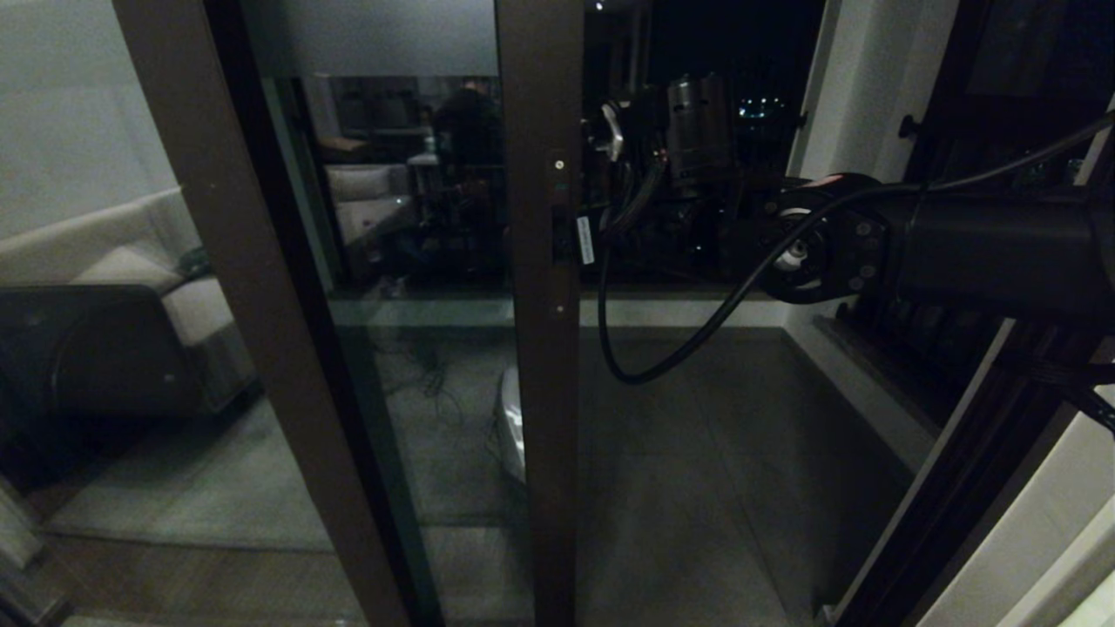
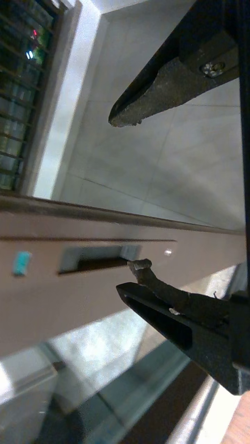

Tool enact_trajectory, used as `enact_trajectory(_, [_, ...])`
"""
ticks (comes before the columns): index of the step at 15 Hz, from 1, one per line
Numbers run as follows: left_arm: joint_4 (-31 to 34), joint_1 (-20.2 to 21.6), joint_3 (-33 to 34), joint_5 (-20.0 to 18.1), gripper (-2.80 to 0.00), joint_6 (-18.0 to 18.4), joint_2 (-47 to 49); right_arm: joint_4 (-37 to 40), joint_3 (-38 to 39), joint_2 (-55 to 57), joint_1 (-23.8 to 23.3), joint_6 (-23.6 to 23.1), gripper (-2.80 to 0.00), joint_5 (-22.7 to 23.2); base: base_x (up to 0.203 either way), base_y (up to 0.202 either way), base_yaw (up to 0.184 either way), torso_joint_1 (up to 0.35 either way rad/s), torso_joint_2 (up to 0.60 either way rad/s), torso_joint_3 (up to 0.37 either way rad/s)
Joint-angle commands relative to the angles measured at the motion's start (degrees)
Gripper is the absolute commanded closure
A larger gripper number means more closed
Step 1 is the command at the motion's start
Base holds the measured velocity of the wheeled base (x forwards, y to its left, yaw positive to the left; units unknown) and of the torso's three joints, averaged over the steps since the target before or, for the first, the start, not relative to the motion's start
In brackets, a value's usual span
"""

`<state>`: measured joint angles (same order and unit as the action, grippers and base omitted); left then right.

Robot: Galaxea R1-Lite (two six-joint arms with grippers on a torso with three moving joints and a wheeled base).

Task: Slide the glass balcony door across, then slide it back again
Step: Close the slid door

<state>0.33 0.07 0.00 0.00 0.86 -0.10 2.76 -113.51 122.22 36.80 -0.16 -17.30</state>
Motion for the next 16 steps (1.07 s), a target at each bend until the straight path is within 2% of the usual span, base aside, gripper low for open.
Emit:
enact_trajectory(1, [0.02,0.01,0.09,0.0,0.0,0.02,0.01,-0.13,-0.05,0.3,-1.29,-0.1,-2.8,0.65,0.0,0.0,0.0,0.0,0.0,0.0])
enact_trajectory(5, [0.02,0.01,0.09,0.0,0.0,0.02,0.01,-0.64,-0.05,1.0,-1.38,-0.25,-2.8,1.13,0.0,0.0,0.0,0.0,0.0,0.0])
enact_trajectory(12, [0.02,0.01,0.09,0.0,0.0,0.02,0.01,-6.09,-0.14,4.19,-1.51,-1.25,-2.8,1.21,0.0,0.0,0.0,0.0,0.0,0.0])
enact_trajectory(16, [0.02,0.01,0.09,0.0,0.0,0.02,0.01,-9.76,-0.05,6.19,-2.34,-4.49,-2.8,0.78,0.0,0.0,0.0,0.0,0.0,0.0])
